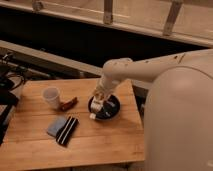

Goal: Place the bottle in the ceramic bowl

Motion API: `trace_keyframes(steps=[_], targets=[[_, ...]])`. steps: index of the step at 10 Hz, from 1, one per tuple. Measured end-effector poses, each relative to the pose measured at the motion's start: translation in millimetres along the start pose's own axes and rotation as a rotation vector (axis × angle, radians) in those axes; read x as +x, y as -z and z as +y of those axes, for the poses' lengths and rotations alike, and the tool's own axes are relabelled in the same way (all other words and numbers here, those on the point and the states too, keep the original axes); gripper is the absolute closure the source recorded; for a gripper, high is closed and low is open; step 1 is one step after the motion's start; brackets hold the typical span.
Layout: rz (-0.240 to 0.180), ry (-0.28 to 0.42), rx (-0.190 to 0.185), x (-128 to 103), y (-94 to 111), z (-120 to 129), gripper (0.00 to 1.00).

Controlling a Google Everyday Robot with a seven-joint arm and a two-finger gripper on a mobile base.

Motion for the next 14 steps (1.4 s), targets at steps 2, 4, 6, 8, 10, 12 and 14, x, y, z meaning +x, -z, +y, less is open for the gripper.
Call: trace_keyframes(steps=[2, 4, 6, 8, 10, 12, 14], targets=[[0.013, -0.009, 0.0, -0.9, -1.2, -2.7, 0.69], [0.02, -0.02, 0.011, -0.9, -3.5, -4.3, 0.49], [0.014, -0.031, 0.029, -1.1, -4.5, -7.2, 0.39], [0.013, -0.052, 0.04, -4.1, -4.1, -10.8, 0.22], [0.014, -0.072, 0.044, -6.2, -3.7, -14.9, 0.23], [0.014, -0.05, 0.044, -3.9, -5.2, -8.5, 0.43], [0.012, -0.048, 0.041, -4.9, -4.7, -6.0, 0.61]])
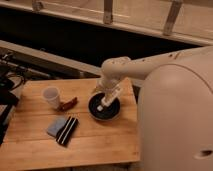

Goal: Place the bottle in the ceramic bowl

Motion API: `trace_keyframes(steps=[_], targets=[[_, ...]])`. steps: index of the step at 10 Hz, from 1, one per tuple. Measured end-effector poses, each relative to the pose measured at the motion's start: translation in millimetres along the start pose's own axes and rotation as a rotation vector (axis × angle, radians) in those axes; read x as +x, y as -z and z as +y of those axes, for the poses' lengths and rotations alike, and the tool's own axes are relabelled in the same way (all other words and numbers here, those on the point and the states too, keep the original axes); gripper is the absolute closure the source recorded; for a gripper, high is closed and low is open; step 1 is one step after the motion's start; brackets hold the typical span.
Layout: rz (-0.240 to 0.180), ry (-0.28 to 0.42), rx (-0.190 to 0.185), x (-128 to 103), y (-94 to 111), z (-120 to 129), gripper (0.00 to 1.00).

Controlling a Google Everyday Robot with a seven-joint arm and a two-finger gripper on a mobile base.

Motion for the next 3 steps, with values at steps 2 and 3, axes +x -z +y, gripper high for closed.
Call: trace_keyframes(steps=[2, 3], targets=[[-0.001, -0.005, 0.002, -1.2, 0.4, -2.6, 0.76], [0.0, 0.002, 0.001, -0.3, -0.5, 0.7, 0.76]])
